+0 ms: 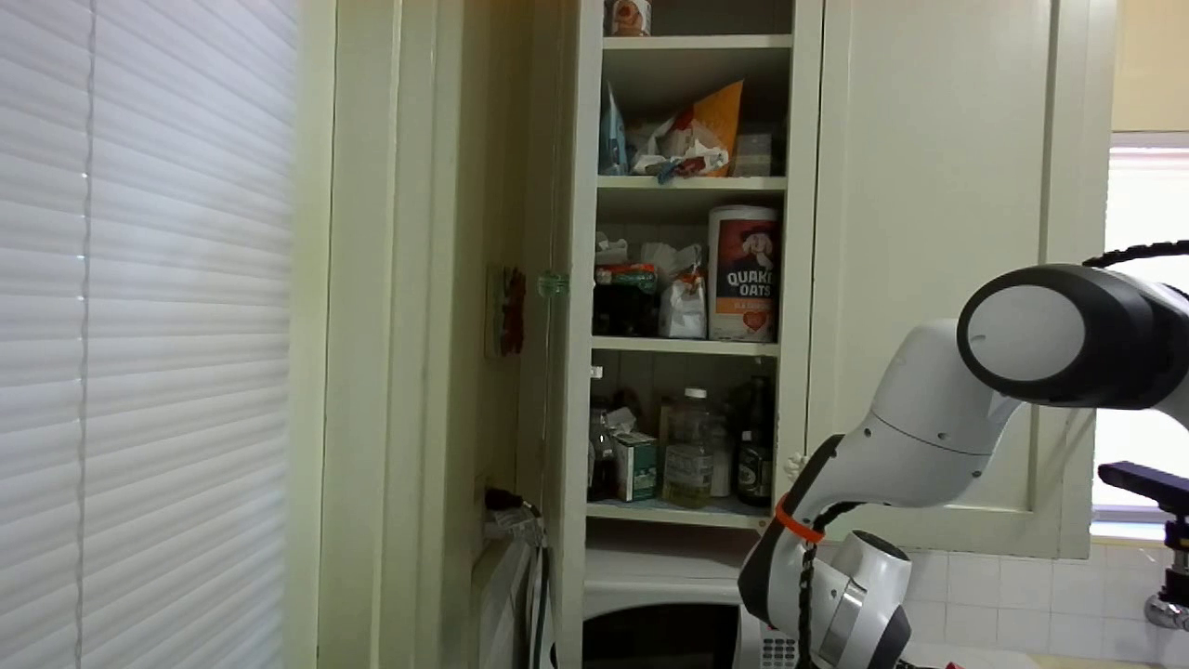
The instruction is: Move one bottle from the counter to the cabinet's second shelf
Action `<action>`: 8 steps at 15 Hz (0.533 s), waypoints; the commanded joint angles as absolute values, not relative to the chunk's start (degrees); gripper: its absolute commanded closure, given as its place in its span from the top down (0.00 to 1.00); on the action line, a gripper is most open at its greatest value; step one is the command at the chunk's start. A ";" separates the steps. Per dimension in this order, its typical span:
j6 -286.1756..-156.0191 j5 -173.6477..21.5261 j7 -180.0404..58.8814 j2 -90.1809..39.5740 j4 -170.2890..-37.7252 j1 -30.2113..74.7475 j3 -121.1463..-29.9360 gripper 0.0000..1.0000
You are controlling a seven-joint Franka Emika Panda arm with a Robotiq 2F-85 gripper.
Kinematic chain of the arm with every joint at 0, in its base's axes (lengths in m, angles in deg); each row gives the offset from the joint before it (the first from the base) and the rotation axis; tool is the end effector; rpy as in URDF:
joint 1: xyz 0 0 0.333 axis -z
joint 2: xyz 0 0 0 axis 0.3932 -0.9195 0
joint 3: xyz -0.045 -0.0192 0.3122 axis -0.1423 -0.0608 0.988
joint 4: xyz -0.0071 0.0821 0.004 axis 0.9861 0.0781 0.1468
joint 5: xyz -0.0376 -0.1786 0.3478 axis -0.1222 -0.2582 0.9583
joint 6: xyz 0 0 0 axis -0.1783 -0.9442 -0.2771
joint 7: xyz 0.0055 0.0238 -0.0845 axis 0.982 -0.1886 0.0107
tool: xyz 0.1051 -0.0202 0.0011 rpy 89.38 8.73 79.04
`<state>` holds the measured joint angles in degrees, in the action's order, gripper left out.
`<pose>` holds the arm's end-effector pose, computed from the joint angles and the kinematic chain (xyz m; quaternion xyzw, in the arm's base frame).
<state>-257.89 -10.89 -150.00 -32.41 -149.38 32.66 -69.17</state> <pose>0.4604 -0.1191 0.1492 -0.9790 -0.1412 -0.1419 0.0386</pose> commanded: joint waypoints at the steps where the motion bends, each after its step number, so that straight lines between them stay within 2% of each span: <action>1: -258.46 -9.93 -151.90 -33.11 -149.17 33.52 -68.55 0.58; 2: -258.58 -9.99 -151.83 -33.22 -149.13 33.49 -68.60 0.50; 8: -257.54 -15.56 -145.67 -29.97 -152.18 30.07 -72.32 0.50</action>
